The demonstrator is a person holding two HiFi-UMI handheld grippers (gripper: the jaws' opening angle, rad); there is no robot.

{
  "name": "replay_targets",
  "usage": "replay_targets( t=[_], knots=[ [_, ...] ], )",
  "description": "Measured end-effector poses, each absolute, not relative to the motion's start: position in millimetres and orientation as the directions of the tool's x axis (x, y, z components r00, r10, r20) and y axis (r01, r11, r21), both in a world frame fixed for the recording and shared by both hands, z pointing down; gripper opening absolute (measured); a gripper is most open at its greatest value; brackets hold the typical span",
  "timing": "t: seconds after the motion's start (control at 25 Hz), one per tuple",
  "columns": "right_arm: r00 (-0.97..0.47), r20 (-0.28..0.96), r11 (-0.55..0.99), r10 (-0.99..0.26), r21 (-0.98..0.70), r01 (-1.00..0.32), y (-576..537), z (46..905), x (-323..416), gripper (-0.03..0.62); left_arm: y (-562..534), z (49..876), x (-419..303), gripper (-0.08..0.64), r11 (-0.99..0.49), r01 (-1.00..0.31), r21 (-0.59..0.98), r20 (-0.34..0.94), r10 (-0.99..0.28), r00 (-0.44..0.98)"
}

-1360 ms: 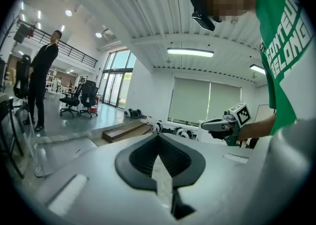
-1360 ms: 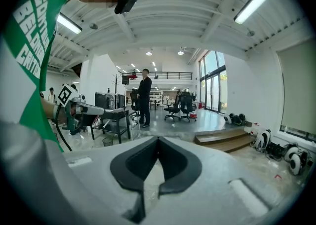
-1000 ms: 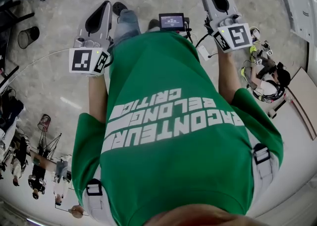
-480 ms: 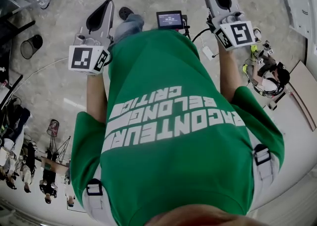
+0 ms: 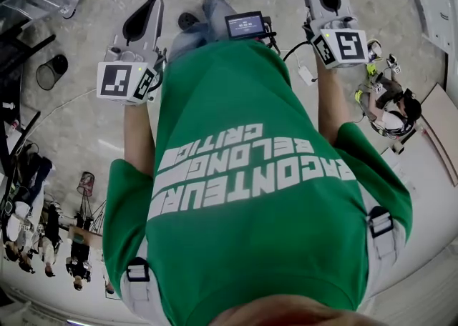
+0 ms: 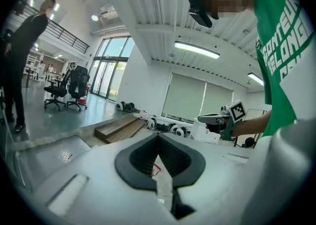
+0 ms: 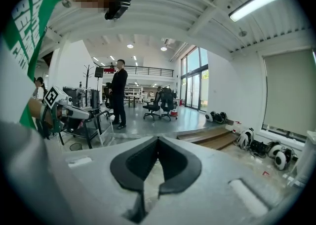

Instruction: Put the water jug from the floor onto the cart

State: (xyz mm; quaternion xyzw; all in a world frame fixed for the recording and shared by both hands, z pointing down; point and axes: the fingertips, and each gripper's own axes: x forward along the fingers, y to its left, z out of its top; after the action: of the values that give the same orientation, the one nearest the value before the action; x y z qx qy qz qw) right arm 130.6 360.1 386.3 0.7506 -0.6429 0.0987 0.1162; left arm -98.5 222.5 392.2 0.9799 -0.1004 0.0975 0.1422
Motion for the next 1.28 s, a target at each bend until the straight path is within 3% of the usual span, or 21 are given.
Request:
replay_targets(
  t=[0.72,1.04,1.28],
  knots=[
    [0.102,0.429,-0.091,-0.897,0.048,-0.995,270,481,197,-0.008,152,407,-6,0.017,-0.949,-0.18,0.26,0.283,-0.103,0.953],
    [0.105,0.545,-0.105,-0.832,0.032,-0.994,237,574,241,-0.005,133,458,40,0.017,-0.936,-0.175,0.306,0.303,-0.079,0.95],
    [0.075,0.653,-0.098,-0.754,0.001,-0.995,219,676,256,0.05,137,520,77,0.017,-0.929,-0.153,0.338,0.368,-0.02,0.93]
  ],
)
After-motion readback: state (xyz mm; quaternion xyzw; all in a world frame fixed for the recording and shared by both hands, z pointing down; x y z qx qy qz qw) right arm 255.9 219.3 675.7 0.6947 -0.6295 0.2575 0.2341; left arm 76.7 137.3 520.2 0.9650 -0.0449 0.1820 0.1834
